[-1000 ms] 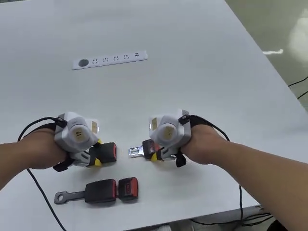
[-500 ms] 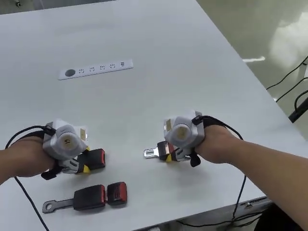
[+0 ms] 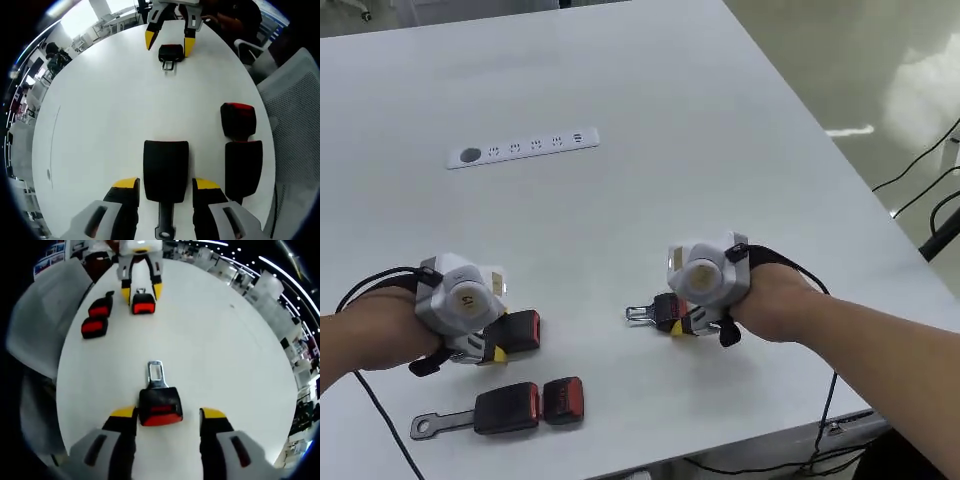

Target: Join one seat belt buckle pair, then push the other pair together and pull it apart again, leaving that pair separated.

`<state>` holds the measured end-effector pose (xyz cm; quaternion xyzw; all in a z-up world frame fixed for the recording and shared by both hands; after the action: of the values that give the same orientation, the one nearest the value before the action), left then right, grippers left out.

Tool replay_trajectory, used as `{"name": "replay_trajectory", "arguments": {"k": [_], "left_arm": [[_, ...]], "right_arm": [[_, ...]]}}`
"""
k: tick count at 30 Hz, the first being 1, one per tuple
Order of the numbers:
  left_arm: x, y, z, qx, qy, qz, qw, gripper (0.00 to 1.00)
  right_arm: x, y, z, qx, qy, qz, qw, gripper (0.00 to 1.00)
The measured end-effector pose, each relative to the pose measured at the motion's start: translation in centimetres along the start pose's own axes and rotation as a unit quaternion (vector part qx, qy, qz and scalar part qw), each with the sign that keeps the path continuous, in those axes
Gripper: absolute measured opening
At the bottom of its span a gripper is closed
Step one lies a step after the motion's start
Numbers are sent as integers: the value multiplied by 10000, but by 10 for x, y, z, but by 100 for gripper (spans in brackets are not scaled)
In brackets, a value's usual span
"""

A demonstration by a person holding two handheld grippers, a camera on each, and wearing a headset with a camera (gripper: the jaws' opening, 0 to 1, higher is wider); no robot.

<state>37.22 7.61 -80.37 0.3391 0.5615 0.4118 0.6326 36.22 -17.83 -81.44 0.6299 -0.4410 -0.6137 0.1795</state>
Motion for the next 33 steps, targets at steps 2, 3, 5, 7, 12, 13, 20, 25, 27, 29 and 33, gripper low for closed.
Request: {"name": "replay_trajectory", "arguments": {"k": [2,3,5,7,12,13,20,25,27,29,33], "left_arm": [[2,10,0,-153,180,-105,9997,44],[4,14,0,-238,261,-152,9993,44],[7,23,-2,-360,408,-261,9982,46],[19,35,-4,-555,718,-459,9948,48],[43,66,-23,-936,1505,-744,9814,51],[47,71,-26,-1003,1617,-788,9786,54],[62,98,-57,-1279,2439,-1377,9514,69],[71,104,-78,-1314,2406,-1429,9510,79],[77,108,-82,-1413,2525,-1479,9457,82],[85,115,-84,-1576,2687,-1503,9383,84],[97,125,-89,-1775,2937,-1642,9248,90]], "right_arm": [[-1,6,4,97,-245,-187,9995,52],[-1,9,6,123,-350,-248,9990,53],[0,14,9,185,-481,-371,9980,55],[-2,23,16,265,-738,-614,9950,56],[-5,40,26,462,-1112,-954,9881,64],[-5,43,28,485,-1146,-981,9874,65],[-12,61,48,541,-1505,-1305,9785,77],[-11,71,64,562,-1603,-1411,9753,84],[-8,73,69,560,-1614,-1414,9751,86],[-5,75,72,565,-1623,-1432,9747,88],[0,78,73,599,-1733,-1484,9718,92]]}}
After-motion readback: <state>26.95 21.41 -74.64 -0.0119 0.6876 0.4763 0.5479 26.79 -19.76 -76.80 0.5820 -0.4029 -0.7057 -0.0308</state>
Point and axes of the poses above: the centre of the closed fingertips' face, and the gripper's own axes: y roughly backward along the fingers, z roughly to its left, x roughly out of its underside, the point moved 4 cm from there along y, roughly backward along the fingers, and after that the axes turned 8 degrees about -z, right-handed, at the moved point
